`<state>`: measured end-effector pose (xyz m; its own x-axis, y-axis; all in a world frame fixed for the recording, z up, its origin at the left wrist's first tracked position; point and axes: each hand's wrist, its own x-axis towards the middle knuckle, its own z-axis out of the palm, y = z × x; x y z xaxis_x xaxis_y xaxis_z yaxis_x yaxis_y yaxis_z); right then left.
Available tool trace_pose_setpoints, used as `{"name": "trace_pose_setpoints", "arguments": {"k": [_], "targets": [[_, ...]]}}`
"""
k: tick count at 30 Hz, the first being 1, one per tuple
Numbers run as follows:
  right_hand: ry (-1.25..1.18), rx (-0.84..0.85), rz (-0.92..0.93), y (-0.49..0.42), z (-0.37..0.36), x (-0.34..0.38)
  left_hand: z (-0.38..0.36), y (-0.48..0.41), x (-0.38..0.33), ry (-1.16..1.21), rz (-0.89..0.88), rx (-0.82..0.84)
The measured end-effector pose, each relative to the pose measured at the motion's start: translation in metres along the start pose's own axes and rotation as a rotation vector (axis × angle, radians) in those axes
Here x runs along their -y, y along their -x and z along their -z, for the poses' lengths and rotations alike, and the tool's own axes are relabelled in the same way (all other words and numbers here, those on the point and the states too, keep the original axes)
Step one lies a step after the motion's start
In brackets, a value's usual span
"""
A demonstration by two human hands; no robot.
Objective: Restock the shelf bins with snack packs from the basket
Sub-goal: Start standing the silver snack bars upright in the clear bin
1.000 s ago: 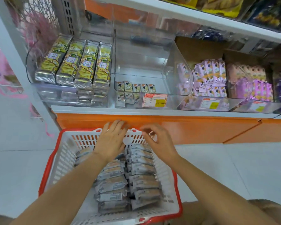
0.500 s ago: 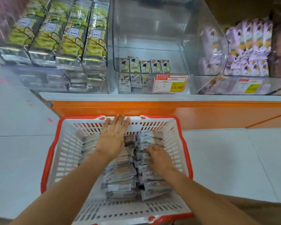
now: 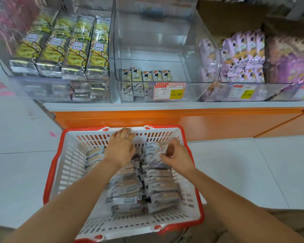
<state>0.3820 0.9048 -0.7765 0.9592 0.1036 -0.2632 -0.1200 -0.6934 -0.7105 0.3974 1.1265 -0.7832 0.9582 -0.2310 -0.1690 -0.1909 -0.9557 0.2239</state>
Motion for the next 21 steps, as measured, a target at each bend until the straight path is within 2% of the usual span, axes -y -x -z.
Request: {"name": "trace_pose_setpoints", "arguments": {"k": [2, 4, 7, 9, 11, 17, 21], "targets": [[-0.211, -0.077, 0.039, 0.01, 0.015, 0.015, 0.01, 0.002, -0.011, 0.216, 0.072, 0.022], [-0.37, -0.116, 0.121, 0.02, 0.026, 0.027, 0.023, 0.007, -0.027, 0.546, 0.182, 0.098], [-0.43, -0.129, 0.229, 0.03, 0.041, 0.04, 0.043, 0.013, -0.048, 1.003, 0.298, 0.095], [-0.379, -0.118, 0.28, 0.036, 0.05, 0.045, 0.059, 0.018, -0.058, 1.151, 0.293, 0.003], [-0.324, -0.078, 0.318, 0.042, 0.06, 0.052, 0.074, 0.021, -0.061, 1.126, 0.229, -0.089], [-0.225, -0.006, 0.439, 0.055, 0.09, 0.083, 0.112, 0.033, -0.065, 0.93, 0.041, -0.215], [-0.131, -0.046, 0.524, 0.056, 0.112, 0.105, 0.135, 0.036, -0.073, 0.743, -0.007, -0.411]]}}
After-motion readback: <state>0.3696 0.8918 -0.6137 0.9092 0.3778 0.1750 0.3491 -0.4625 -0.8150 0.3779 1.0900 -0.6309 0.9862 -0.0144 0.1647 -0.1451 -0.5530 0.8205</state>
